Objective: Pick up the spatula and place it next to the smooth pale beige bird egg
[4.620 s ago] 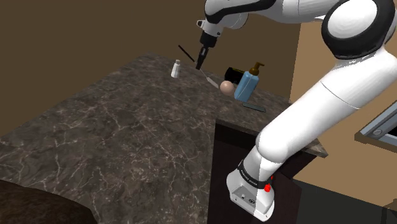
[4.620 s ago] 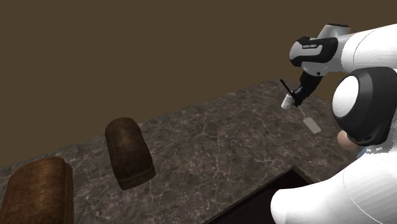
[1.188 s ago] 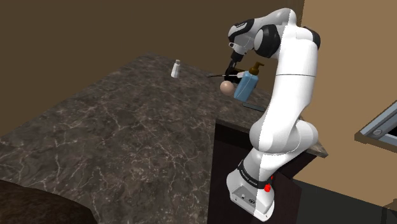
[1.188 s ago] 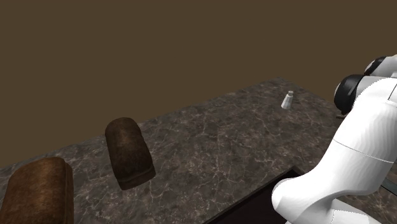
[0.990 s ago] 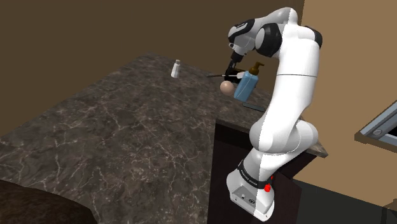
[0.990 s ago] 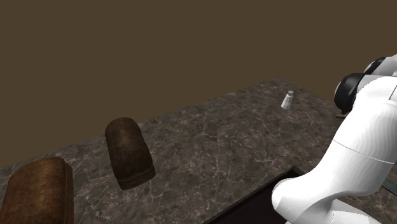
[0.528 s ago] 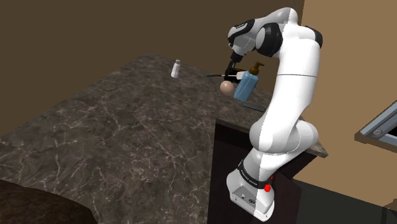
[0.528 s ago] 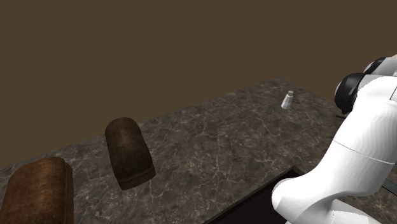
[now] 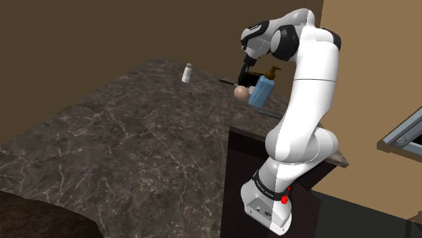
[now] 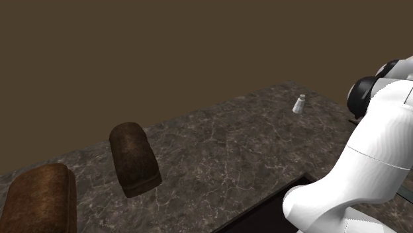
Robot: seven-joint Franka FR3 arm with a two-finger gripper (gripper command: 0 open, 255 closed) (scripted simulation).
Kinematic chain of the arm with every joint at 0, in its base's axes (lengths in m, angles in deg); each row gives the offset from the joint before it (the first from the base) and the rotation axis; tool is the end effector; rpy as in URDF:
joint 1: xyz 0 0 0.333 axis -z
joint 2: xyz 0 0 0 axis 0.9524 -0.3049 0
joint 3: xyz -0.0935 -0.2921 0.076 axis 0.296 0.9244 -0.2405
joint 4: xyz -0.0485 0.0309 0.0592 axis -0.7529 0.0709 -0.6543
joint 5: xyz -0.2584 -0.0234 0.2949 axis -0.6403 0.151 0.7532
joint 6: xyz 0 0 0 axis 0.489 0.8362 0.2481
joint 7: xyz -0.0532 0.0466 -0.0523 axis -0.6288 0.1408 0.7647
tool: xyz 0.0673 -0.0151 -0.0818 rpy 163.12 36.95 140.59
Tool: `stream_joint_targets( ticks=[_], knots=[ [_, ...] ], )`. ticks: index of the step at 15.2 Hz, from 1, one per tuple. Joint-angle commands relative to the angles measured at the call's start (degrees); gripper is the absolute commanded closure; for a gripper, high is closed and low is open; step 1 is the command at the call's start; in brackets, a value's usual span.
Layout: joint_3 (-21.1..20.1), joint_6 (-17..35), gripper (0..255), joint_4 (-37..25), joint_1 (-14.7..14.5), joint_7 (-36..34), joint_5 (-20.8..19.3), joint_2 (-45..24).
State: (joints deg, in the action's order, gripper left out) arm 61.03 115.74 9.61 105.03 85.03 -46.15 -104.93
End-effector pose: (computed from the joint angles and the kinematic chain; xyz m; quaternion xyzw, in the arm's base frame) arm 0.4744 -0.5131 0.3921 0.9625 0.2656 0.0548 0.0108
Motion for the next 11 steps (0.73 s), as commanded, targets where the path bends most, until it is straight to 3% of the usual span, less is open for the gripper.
stream_joint_targets(
  ticks=[1,3,11],
  knots=[
    [0.8,-2.5,0,-0.8,0.9,-0.2,-0.9,-1.6],
    [1.1,-5.3,0,-2.7,1.0,-0.5,-1.4,-0.6],
    [1.1,-5.3,0,-2.7,1.0,-0.5,-1.4,-0.6]
  ],
)
